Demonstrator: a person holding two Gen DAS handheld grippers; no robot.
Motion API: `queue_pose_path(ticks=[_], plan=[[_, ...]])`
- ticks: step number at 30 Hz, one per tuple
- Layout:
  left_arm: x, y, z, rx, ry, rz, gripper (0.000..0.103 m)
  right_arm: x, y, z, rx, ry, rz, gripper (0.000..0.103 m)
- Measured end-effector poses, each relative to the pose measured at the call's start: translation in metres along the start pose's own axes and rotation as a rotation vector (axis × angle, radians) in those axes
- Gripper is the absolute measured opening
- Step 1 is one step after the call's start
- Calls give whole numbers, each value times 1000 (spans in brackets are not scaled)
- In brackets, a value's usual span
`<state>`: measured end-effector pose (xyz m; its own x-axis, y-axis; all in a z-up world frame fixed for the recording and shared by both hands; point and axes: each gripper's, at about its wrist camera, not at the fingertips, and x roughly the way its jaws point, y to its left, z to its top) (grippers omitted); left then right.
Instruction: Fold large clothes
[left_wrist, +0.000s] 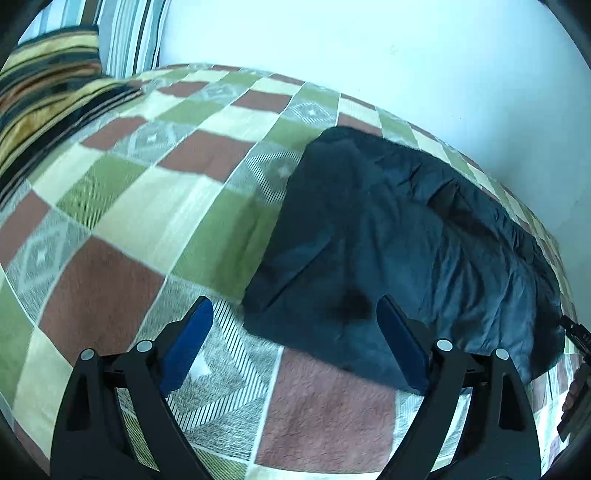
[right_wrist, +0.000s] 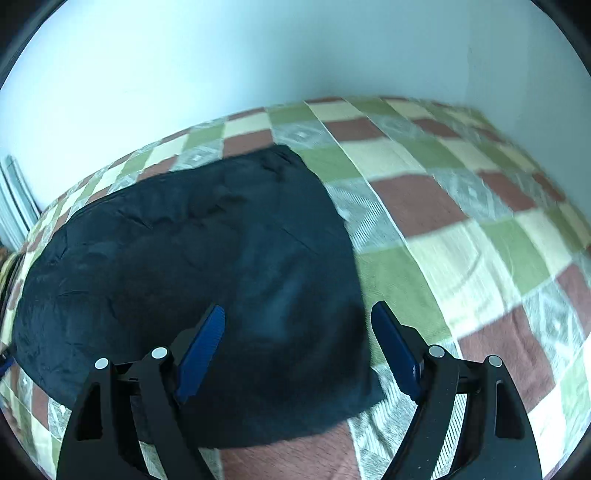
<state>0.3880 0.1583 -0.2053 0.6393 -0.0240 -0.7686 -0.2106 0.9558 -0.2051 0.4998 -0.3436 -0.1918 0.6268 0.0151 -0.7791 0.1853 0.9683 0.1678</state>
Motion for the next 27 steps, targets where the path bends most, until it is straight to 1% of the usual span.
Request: queue_pose_path(ticks=[1, 3, 5, 7, 9, 10, 11, 12, 13, 14, 15, 16, 17, 18, 19, 21, 24, 27], plan=[[3, 2, -2, -10, 8, -10, 90, 3, -5, -2, 23, 14, 13, 80], [13, 4, -3, -58, 33, -75, 90, 16, -15, -4, 80, 53, 57, 80], [23, 5, -2, -107, 54, -127, 91, 26, -21, -8, 117, 82, 83, 83], [32, 5, -1, -151, 65, -151, 92, 35, -26, -11, 157, 102, 113, 85], [39, 7, 1, -190, 65, -174, 92, 43, -29, -15, 200, 120, 157, 85], [41, 8, 1, -205, 60, -183, 92, 45, -29, -15, 206, 123, 164, 85], [43, 9, 2, -218, 48, -187, 87, 46, -28, -17, 205, 120, 164, 85], [45, 8, 3, -217, 41, -180, 71, 46, -27, -17, 200, 116, 165, 77], [45, 8, 4, -214, 39, -172, 65, 46, -24, -18, 190, 115, 186, 63], [46, 7, 5, -214, 35, -168, 54, 46, -22, -19, 192, 119, 194, 61], [45, 7, 5, -211, 27, -166, 41, 45, -20, -20, 192, 117, 198, 54], [42, 4, 7, -201, 9, -152, 35, 45, -20, -19, 193, 116, 205, 47], [41, 5, 8, -197, 1, -148, 26, 43, -19, -20, 196, 111, 208, 44], [38, 3, 10, -195, -11, -147, 21, 41, -18, -20, 197, 103, 209, 38], [34, 3, 11, -197, -21, -146, 19, 39, -18, -19, 197, 96, 211, 32], [29, 4, 12, -198, -35, -152, 16, 33, -17, -19, 195, 82, 212, 27], [17, 6, 13, -186, -62, -147, 14, 22, -12, -22, 191, 66, 221, 24], [1, 14, 12, -183, -82, -137, 13, 9, -4, -31, 180, 60, 248, 24]])
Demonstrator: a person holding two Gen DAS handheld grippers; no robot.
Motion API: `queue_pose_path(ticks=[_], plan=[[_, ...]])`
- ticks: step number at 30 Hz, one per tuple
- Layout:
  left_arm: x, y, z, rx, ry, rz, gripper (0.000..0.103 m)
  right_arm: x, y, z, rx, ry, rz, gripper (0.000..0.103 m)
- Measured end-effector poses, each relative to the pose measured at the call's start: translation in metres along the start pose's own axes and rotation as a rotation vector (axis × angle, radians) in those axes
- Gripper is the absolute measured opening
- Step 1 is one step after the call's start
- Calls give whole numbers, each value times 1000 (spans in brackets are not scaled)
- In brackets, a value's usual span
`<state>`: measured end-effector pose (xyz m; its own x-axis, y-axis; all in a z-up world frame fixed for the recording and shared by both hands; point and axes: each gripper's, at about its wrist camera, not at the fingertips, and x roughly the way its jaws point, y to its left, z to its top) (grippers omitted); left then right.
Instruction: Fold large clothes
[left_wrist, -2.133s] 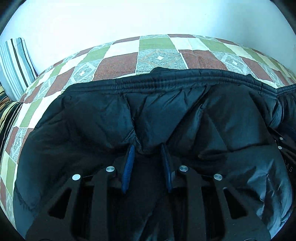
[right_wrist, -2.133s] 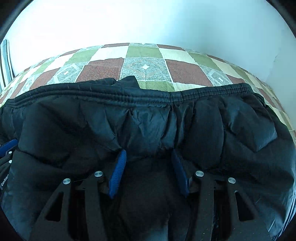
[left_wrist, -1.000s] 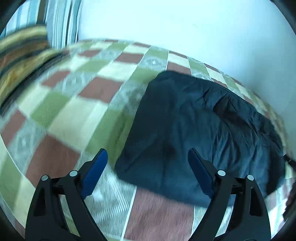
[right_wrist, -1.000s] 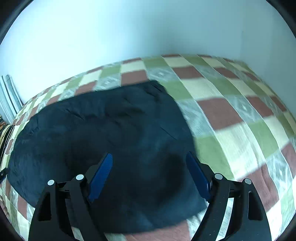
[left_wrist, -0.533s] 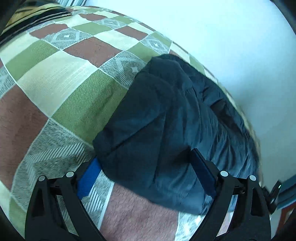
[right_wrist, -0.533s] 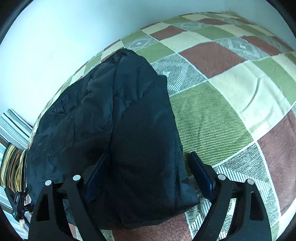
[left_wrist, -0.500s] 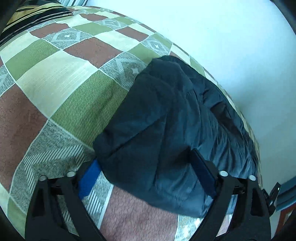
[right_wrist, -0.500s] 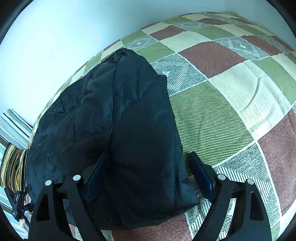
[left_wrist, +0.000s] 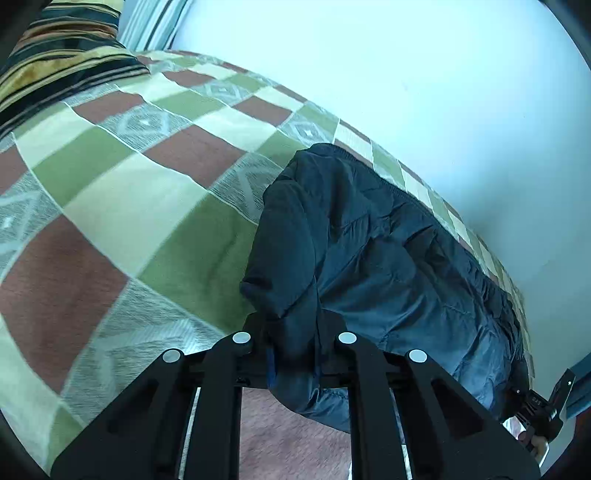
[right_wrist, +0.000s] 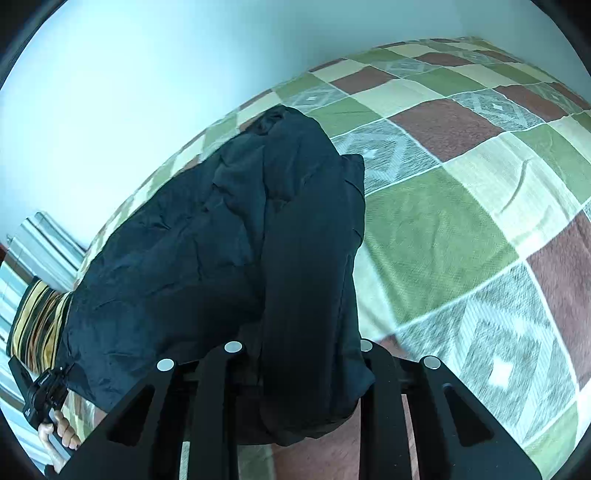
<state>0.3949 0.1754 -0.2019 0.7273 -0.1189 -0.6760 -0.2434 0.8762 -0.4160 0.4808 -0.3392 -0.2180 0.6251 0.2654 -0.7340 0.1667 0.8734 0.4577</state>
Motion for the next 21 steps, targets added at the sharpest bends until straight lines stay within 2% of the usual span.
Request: queue_pose_path(ticks=[10, 21], plan=[[-74, 57, -9, -27, -16, 65, 13, -32, 33, -64, -49, 45, 79, 23], [-147, 114, -44, -58, -14, 106, 13, -74, 51, -134, -125, 84, 111, 23]])
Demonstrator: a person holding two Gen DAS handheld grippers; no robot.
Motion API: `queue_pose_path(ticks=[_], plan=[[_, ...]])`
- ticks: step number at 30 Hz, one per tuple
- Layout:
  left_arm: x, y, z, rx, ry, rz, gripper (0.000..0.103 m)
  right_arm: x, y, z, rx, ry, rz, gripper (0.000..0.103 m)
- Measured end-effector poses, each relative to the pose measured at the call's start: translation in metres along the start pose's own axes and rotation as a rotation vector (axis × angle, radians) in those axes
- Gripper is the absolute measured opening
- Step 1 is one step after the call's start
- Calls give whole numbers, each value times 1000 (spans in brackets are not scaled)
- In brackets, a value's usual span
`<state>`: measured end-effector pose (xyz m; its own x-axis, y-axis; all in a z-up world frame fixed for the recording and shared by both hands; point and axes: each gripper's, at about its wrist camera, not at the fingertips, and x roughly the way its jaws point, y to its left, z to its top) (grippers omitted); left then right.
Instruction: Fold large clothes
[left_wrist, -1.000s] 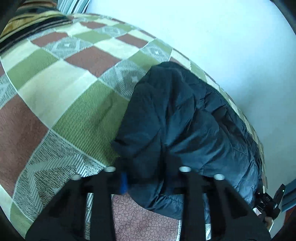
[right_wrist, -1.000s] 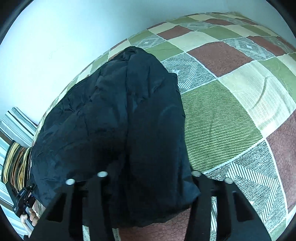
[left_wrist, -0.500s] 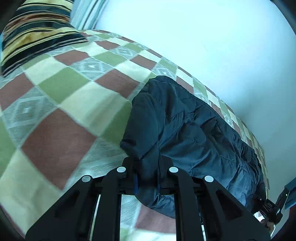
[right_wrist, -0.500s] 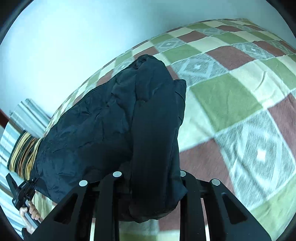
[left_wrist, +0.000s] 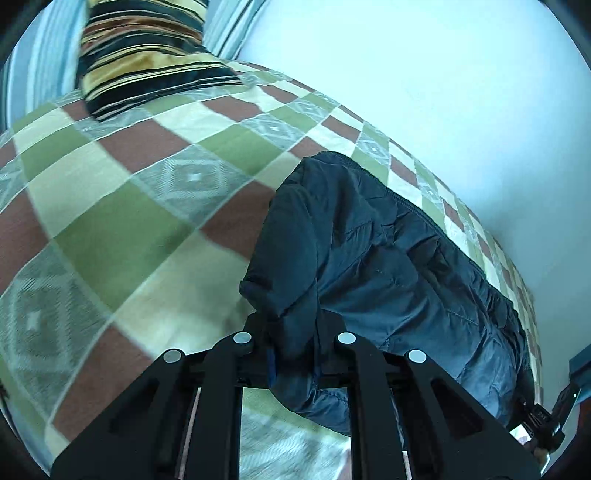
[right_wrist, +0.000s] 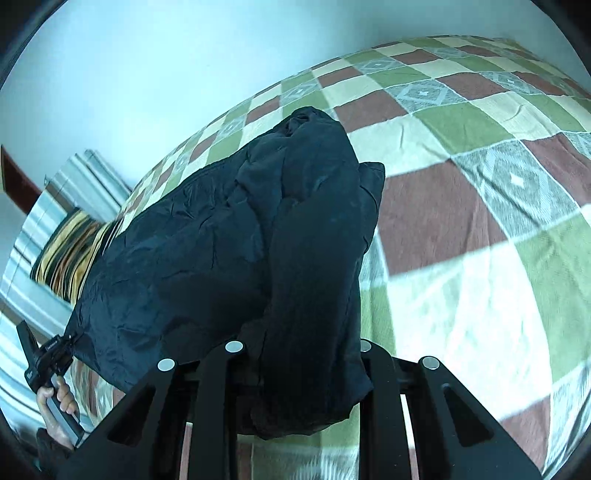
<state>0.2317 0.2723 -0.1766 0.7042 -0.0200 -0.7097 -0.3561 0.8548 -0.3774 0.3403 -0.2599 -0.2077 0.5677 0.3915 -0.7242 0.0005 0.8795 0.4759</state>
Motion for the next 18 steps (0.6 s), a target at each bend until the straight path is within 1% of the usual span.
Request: queue_pose_path(ticks=[5, 10, 11, 13, 16, 17, 18], plan=[[-13, 19, -12, -10, 11, 15, 13, -5, 8, -22, -24, 16, 1, 23], [-11, 23, -15, 0, 26, 14, 15, -4, 8, -23, -30, 17, -12, 26], [-11, 22, -15, 8, 28, 20, 17, -4, 8, -22, -25, 20, -18, 27], [-11, 20, -14, 32, 27, 41, 22, -5, 8, -19, -23, 21, -32, 34], [-14, 21, -14, 52, 31, 56, 33, -10, 10, -19, -28, 18, -61, 41], [-15, 23, -14, 51, 36, 55, 39, -15, 11, -21, -33, 15, -72, 42], [-16, 25, -14, 46, 38, 51, 43, -19, 12, -20, -37, 8, -95, 44]])
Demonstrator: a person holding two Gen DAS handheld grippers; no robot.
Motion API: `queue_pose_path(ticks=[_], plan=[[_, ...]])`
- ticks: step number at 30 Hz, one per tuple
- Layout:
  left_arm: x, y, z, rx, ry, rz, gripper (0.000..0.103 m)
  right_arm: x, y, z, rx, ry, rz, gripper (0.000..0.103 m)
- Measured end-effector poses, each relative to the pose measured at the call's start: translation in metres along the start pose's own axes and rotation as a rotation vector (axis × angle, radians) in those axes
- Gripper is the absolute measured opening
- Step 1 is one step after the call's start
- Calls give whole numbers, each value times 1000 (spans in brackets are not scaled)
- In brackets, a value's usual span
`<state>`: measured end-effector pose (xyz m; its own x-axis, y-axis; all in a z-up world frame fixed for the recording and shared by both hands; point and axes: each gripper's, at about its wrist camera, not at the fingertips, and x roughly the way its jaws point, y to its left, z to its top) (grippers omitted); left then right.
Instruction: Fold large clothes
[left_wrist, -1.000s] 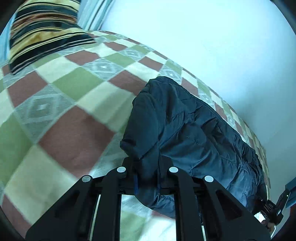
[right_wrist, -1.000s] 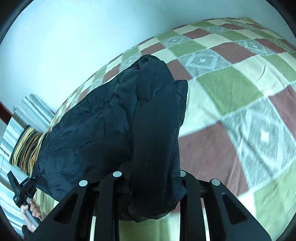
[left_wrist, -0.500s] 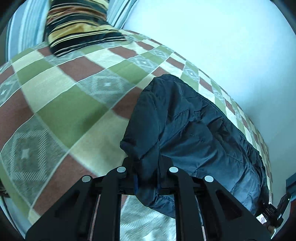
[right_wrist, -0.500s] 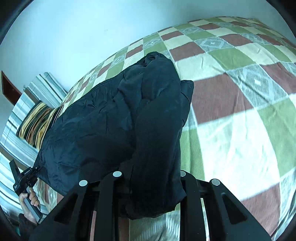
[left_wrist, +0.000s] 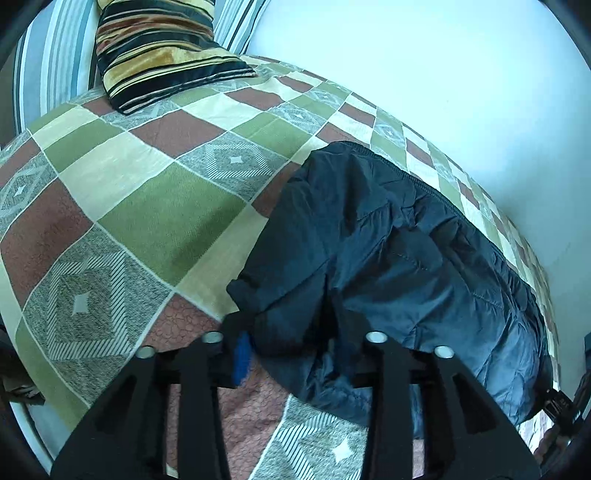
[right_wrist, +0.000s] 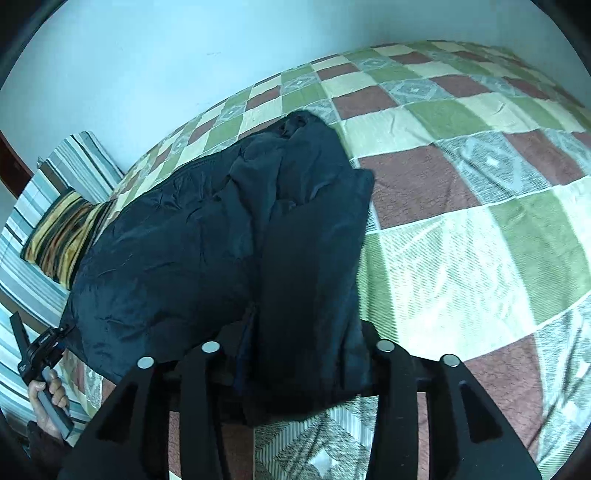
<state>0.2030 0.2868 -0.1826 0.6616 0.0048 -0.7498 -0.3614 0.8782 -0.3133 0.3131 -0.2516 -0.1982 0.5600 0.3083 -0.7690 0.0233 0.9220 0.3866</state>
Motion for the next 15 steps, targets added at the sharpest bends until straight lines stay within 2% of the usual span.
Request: queue_pose_path(ticks=[2, 5, 7, 11, 15], plan=[[-4, 6, 0, -8, 2, -7, 50, -7, 2, 2, -8, -13, -42, 45], [-12, 12, 0, -3, -4, -10, 55, -31, 9, 7, -36, -87, -148, 48], [-16, 14, 2, 9, -3, -10, 60, -44, 15, 11, -54, -131, -175, 48], [-22, 13, 13, 46, -6, -5, 65, -49, 44, 16, -105, -149, -140, 48], [-18, 13, 31, 66, 26, -49, 68, -24, 85, 19, -173, -97, -61, 48]])
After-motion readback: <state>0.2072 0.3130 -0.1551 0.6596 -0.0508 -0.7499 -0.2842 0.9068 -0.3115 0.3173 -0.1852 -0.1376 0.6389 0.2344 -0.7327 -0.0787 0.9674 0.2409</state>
